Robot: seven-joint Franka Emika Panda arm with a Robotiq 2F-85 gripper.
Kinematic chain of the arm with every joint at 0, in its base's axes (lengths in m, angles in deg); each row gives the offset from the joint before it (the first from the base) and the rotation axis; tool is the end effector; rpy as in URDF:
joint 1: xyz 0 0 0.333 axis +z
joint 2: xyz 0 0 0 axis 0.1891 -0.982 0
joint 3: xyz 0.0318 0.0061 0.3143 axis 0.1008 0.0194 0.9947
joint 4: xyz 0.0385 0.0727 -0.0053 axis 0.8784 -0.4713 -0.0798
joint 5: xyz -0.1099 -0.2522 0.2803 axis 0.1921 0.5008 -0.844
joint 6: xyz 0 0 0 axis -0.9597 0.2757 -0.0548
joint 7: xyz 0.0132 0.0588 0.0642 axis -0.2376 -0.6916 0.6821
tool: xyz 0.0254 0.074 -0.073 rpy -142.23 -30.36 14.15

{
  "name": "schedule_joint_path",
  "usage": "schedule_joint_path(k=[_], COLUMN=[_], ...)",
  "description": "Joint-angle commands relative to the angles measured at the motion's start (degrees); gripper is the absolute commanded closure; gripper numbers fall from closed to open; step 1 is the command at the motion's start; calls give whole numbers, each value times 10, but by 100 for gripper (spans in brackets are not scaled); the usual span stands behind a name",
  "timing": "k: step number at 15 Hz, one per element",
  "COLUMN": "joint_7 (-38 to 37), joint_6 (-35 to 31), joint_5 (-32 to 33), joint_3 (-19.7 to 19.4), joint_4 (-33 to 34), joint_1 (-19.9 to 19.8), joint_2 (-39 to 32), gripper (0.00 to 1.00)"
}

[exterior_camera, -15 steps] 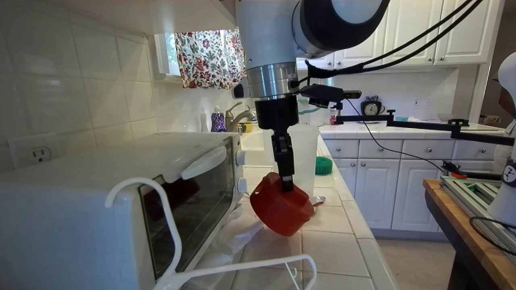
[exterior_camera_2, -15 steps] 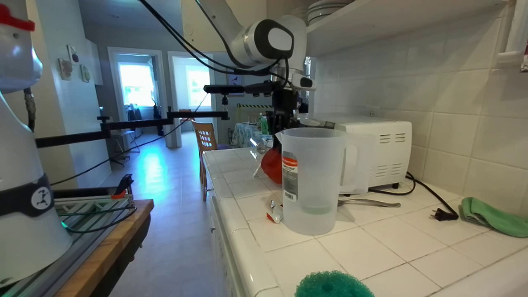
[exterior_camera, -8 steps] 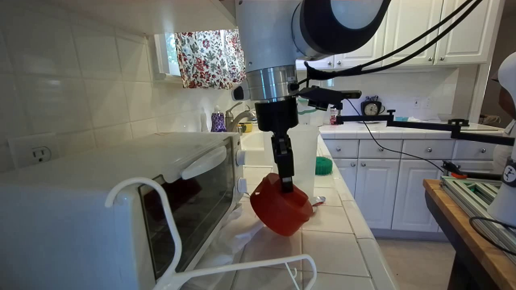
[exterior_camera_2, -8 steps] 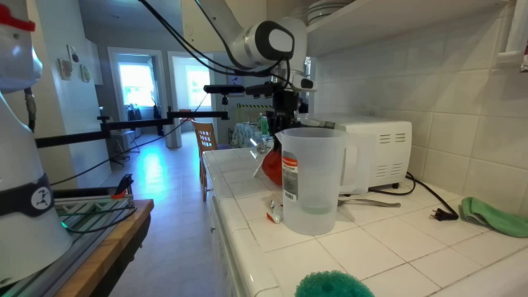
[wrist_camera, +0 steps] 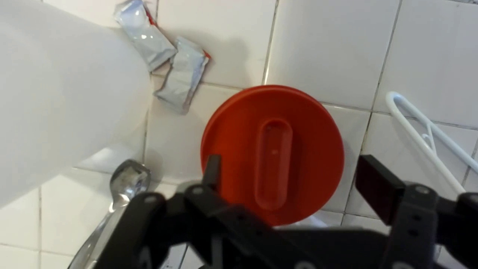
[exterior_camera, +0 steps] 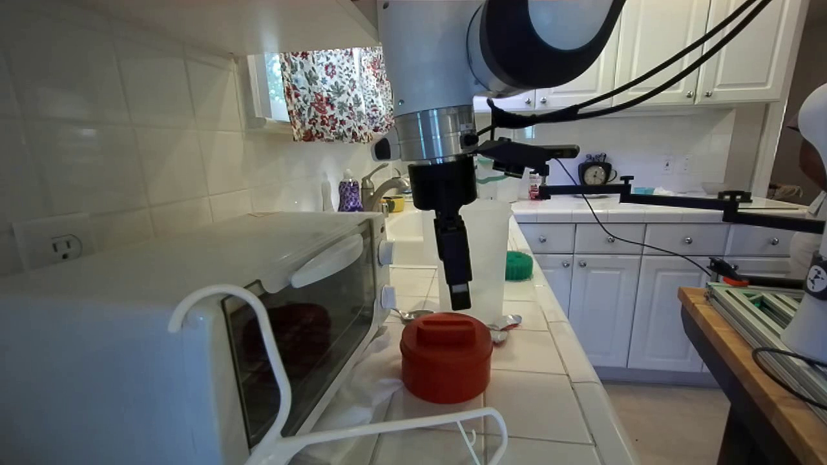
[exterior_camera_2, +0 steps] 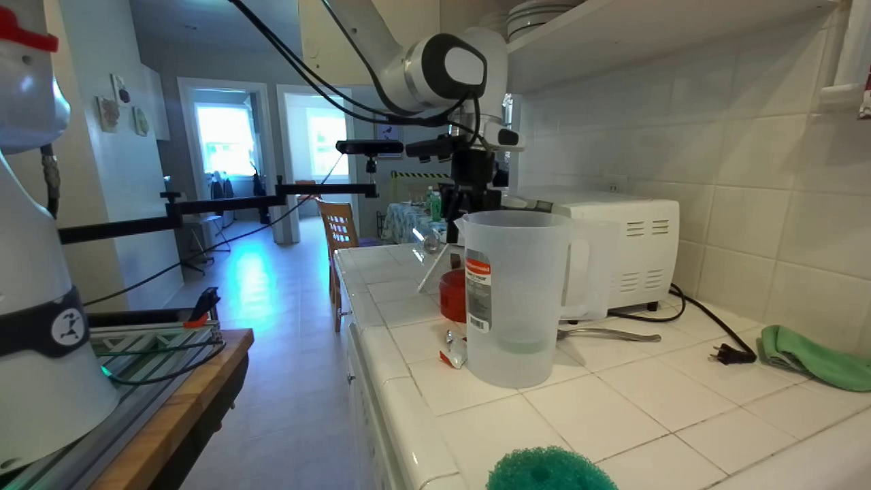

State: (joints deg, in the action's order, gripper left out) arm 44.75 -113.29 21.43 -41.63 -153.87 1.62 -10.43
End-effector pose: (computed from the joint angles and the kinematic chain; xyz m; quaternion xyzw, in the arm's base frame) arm 0.5363 0.2101 0.2897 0.9824 0.1774 -0.0462 0.0352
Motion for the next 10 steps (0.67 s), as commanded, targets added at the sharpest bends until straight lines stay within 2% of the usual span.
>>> schedule_joint_path(k=[1,6,10], joint_7=[-24,-53,-84], joint_6=[-5,15,56], joint_5=[19,28,31], joint_3=[-6,-4,4], joint_4=[-1,10,23], joint_1=[9,20,22], joint_2=[3,42,108], gripper=[0,0,0])
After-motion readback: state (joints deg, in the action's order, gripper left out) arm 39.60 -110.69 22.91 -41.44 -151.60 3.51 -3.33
